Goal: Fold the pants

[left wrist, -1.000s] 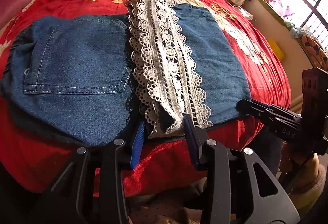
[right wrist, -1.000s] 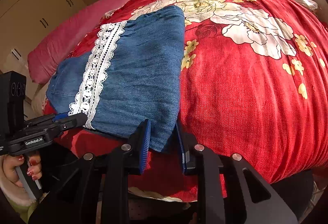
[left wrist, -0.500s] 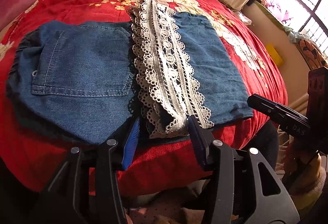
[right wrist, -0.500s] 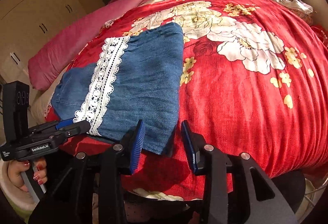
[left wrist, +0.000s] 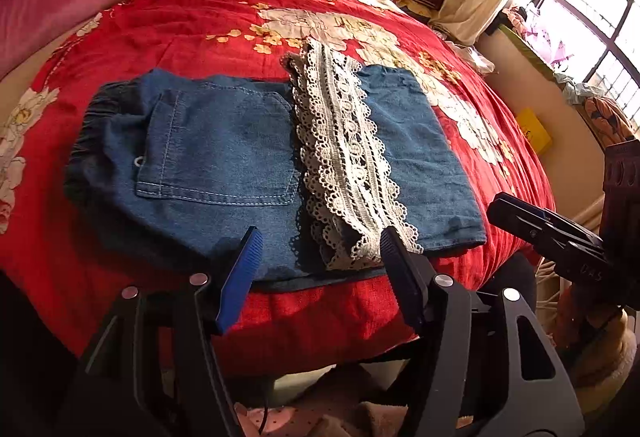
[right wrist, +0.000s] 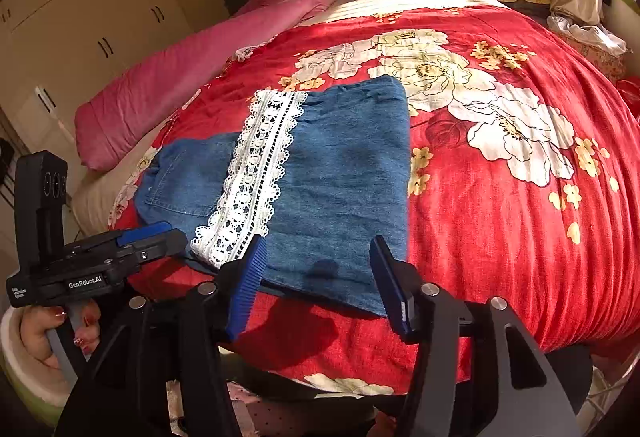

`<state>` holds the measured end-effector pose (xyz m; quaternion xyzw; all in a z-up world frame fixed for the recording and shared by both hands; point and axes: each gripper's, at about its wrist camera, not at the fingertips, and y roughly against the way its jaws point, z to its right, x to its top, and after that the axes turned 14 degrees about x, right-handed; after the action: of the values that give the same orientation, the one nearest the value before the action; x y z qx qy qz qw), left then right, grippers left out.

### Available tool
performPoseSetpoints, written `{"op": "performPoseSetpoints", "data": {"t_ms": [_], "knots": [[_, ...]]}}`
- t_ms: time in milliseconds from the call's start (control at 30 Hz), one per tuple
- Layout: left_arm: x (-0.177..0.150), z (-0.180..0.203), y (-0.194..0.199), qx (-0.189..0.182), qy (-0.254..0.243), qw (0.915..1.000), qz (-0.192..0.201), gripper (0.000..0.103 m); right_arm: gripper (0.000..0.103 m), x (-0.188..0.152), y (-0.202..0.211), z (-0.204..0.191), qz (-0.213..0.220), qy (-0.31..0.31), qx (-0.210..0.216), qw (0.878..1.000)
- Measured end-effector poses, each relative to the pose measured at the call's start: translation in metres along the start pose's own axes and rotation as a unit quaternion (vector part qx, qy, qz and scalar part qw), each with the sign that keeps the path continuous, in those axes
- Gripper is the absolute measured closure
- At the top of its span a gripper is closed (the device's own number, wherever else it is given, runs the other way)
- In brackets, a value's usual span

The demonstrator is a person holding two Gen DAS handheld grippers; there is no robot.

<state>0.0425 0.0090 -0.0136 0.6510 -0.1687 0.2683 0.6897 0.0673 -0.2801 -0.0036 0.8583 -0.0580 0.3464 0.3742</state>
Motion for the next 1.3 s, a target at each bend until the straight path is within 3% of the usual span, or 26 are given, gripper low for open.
{"op": "performPoseSetpoints", "data": {"t_ms": [433, 533, 767, 1033, 1200, 1300], "knots": [[-0.005, -0.043, 0.009, 0.028, 0.032, 0.9990, 0.012, 0.029, 0.022, 0.015, -0.012, -0.025, -0.003, 0.020, -0.015, 1.000], [-0.005, -0.053, 0.009, 0.028, 0.042, 0.9986, 0.015, 0.021, 0.018, 0.021, -0.019, -0.029, -0.006, 0.025, -0.017, 1.000], [-0.005, -0.082, 0.007, 0.033, 0.074, 0.9964, 0.023, 0.015, 0.015, 0.042, -0.046, -0.042, -0.020, 0.045, -0.013, 0.999], [-0.010, -0.118, -0.008, 0.032, 0.118, 0.9924, 0.006, 0.014, 0.014, 0.080, -0.086, -0.075, -0.038, 0.084, 0.030, 0.995], [-0.012, -0.129, -0.016, 0.011, 0.138, 0.9903, 0.001, 0.013, 0.012, 0.105, -0.124, -0.099, -0.077, 0.109, 0.086, 0.987], [-0.011, -0.131, -0.022, 0.003, 0.143, 0.9897, 0.000, 0.013, 0.011, 0.116, -0.151, -0.112, -0.102, 0.136, 0.091, 0.981]]}}
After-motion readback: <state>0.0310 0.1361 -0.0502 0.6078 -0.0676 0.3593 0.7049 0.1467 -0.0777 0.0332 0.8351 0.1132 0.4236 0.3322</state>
